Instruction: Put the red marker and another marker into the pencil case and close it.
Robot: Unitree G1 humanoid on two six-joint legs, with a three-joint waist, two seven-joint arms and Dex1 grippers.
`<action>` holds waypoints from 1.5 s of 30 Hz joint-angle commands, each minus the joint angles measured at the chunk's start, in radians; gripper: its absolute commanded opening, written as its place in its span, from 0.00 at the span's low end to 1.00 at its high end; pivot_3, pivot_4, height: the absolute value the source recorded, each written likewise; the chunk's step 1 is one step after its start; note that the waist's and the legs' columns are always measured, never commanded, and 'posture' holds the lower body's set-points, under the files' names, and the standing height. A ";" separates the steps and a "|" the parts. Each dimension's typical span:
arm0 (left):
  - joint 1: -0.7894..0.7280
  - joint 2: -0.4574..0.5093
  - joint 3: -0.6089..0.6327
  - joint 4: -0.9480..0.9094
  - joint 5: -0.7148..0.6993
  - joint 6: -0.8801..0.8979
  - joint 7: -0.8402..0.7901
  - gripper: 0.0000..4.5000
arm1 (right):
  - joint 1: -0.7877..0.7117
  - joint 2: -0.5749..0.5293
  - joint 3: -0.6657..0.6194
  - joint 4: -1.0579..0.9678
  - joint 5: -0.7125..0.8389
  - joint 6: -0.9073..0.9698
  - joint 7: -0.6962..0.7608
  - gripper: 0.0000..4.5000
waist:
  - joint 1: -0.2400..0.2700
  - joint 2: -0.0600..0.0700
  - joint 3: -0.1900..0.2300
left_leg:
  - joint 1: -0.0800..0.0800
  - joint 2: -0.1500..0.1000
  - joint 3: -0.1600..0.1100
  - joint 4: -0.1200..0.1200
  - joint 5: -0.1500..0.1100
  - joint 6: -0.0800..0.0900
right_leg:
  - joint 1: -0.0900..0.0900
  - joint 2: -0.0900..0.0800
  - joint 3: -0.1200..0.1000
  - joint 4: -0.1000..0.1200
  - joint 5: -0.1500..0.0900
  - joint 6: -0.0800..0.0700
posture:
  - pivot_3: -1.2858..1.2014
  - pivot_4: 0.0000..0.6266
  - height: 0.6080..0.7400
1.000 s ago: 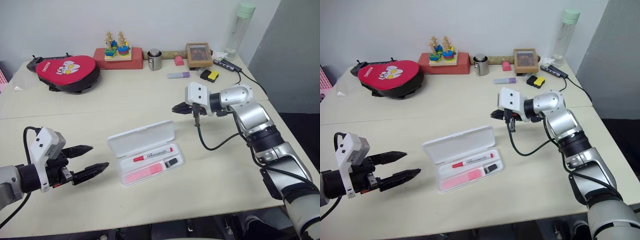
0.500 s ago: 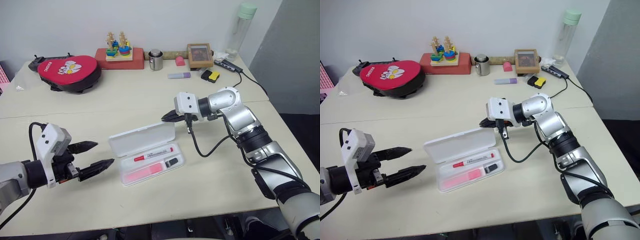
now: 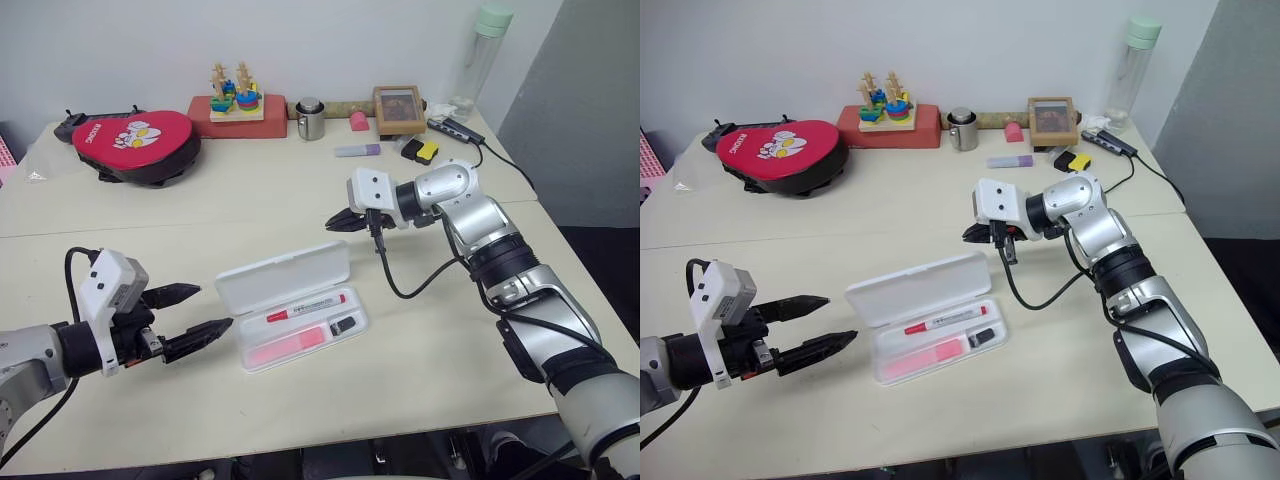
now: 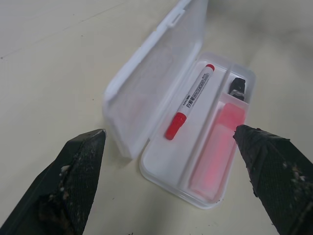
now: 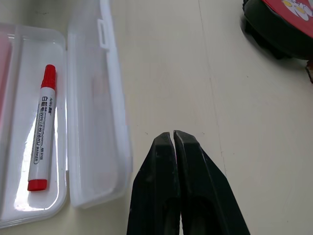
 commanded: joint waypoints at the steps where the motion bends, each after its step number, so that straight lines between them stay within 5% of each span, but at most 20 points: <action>1: -0.006 0.000 -0.001 -0.005 -0.004 -0.022 0.003 1.00 | -0.024 -0.011 -0.029 0.013 -0.007 -0.028 -0.008 0.02 | 0.000 0.000 0.000 | 0.000 0.000 0.000 0.000 0.000 0.000 | 0.000 0.000 0.000 0.000 0.000 0.000 | 0.52 0.24 1.00; 17: 0.001 0.000 -0.010 -0.002 -0.001 -0.035 0.005 1.00 | 0.063 -0.009 -0.002 -0.053 -0.012 -0.002 0.077 0.02 | 0.000 0.000 0.000 | 0.000 0.000 0.000 0.000 0.000 0.000 | 0.000 0.000 0.000 0.000 0.000 0.000 | 0.52 0.24 1.00; 31: 0.045 0.017 0.166 0.077 -0.063 -0.026 -0.075 1.00 | 0.158 -0.063 0.010 -0.342 0.027 0.118 0.173 0.02 | 0.001 0.001 0.001 | 0.000 0.000 0.000 0.000 0.000 0.000 | 0.000 0.000 -0.001 0.000 0.000 0.000 | 0.52 0.24 1.00; 45: 0.097 0.084 0.061 0.039 -0.020 -0.049 -0.187 1.00 | 0.283 -0.106 0.068 -0.603 0.047 0.247 0.185 0.02 | 0.001 0.001 0.000 | 0.000 0.000 0.000 0.000 0.000 0.000 | 0.000 0.000 0.000 0.000 -0.001 0.000 | 0.52 0.24 1.00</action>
